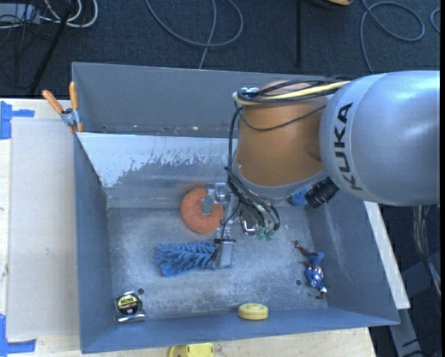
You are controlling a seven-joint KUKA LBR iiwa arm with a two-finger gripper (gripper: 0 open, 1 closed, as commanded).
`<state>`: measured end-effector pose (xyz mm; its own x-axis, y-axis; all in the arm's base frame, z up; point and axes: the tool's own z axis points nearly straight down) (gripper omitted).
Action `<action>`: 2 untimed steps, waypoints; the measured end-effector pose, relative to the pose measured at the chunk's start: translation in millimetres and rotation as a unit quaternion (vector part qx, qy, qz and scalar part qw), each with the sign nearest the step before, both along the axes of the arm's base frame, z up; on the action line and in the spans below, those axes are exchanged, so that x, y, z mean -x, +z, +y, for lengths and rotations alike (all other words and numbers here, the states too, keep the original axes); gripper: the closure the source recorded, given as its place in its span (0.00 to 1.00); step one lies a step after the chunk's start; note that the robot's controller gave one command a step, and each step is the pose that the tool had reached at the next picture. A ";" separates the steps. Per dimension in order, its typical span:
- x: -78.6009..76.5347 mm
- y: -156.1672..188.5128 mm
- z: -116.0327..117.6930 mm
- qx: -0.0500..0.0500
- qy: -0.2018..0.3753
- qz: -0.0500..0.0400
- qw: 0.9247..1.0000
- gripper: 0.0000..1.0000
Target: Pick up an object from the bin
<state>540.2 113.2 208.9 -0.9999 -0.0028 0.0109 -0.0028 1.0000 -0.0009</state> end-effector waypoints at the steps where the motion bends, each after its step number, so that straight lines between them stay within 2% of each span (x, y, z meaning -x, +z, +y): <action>1: -1.5 4.6 -0.6 -0.001 -0.001 -0.004 1.000 0.00; 2: -34.6 -35.6 2.8 -0.001 0.028 -0.009 1.000 0.00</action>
Offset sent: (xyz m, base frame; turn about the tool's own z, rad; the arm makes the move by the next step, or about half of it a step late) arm 0.0519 0.0027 -0.0676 -0.0890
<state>574.8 116.0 173.2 -0.9983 -0.0582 -0.0071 -0.0582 0.9983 0.0012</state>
